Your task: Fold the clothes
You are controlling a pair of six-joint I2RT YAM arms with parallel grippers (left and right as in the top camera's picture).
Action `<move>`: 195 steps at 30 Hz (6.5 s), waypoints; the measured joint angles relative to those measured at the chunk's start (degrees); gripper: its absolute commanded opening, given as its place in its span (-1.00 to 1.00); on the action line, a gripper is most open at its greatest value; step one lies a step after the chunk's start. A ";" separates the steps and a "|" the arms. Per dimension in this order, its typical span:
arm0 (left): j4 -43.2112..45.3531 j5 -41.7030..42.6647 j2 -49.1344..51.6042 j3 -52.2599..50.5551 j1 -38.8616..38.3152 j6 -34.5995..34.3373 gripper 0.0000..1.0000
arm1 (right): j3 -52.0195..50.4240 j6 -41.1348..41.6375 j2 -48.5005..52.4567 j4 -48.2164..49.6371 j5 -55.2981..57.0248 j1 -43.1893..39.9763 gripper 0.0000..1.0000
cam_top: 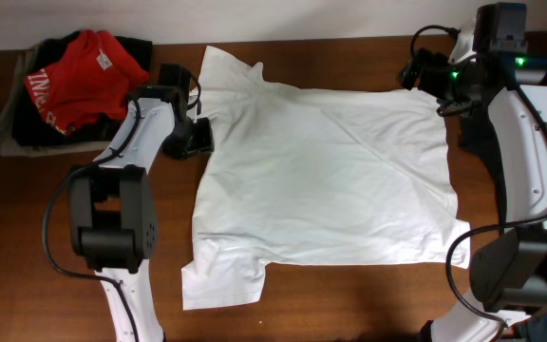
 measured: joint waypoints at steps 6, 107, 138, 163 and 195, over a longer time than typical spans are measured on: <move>-0.46 4.94 0.00 0.00 0.00 3.19 0.00 | 0.00 -0.04 0.00 0.00 0.00 0.00 0.97; 5.01 29.79 4.11 1.16 -1.62 8.98 -0.16 | 0.00 0.15 0.11 -0.02 -0.20 0.00 0.97; -3.89 12.98 4.11 5.22 1.97 5.84 -0.99 | 0.00 0.09 0.09 -0.02 -0.22 0.00 0.97; -17.51 -13.49 3.50 13.97 0.92 -0.72 0.98 | 0.00 0.13 0.11 -0.04 -0.22 0.00 0.97; -6.80 -7.19 5.25 14.58 7.21 -8.94 -0.99 | 0.00 0.13 0.11 -0.02 -0.22 0.00 0.97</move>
